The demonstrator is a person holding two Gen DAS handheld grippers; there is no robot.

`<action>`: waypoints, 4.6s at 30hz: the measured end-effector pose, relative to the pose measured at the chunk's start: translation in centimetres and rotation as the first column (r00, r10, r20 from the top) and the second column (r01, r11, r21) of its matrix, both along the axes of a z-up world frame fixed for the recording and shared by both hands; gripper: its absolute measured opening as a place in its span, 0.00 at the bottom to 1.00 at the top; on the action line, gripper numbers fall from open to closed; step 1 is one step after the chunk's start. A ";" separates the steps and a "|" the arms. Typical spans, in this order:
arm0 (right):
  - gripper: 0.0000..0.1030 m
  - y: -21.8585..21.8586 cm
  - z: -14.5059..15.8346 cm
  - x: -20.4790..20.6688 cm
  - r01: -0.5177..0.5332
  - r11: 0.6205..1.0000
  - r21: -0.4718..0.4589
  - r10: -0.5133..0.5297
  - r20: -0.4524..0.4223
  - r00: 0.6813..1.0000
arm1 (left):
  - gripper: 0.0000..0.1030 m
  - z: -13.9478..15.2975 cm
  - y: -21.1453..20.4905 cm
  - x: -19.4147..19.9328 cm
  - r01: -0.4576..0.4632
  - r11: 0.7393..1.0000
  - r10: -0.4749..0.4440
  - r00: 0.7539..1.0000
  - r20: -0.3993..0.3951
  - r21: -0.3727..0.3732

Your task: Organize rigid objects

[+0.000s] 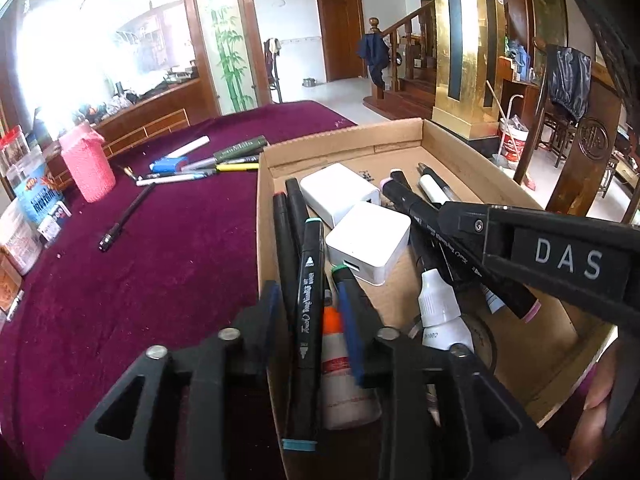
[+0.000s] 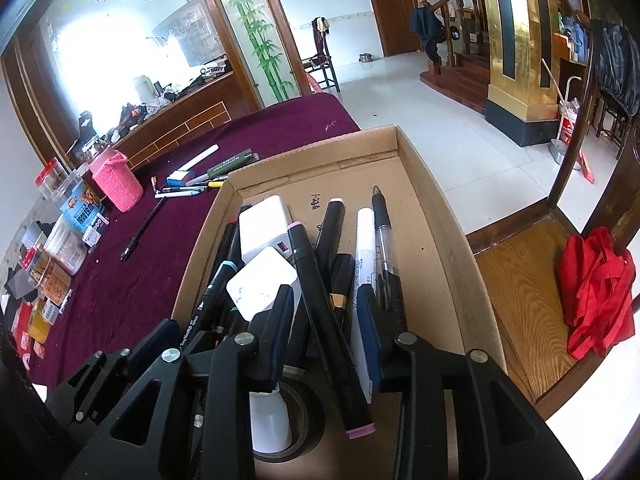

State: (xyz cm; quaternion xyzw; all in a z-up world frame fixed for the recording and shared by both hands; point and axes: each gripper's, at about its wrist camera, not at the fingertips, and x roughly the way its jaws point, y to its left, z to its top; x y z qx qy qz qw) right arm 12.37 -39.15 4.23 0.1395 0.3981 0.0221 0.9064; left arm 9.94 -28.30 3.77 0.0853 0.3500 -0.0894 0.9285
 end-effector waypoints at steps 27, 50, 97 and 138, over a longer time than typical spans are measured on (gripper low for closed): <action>0.50 0.0 1.5 -0.7 0.025 1.000 0.001 -0.025 0.100 0.995 | 0.56 1.5 -0.4 -1.9 0.015 1.000 -0.017 0.989 0.144 0.018; 0.82 1.2 3.8 -3.2 0.107 0.991 -0.077 -0.088 0.214 0.973 | 0.81 4.2 9.0 -9.0 -0.011 0.998 0.014 0.998 0.053 -0.054; 0.90 5.6 1.7 -14.8 0.114 0.972 -0.205 -0.044 0.318 0.947 | 0.80 4.3 8.6 -9.2 -0.055 0.998 0.053 0.995 0.085 0.027; 0.90 4.9 0.8 -13.3 0.116 0.973 -0.200 -0.069 0.225 0.972 | 0.80 2.9 8.3 -8.0 -0.021 0.999 0.022 1.000 -0.007 0.031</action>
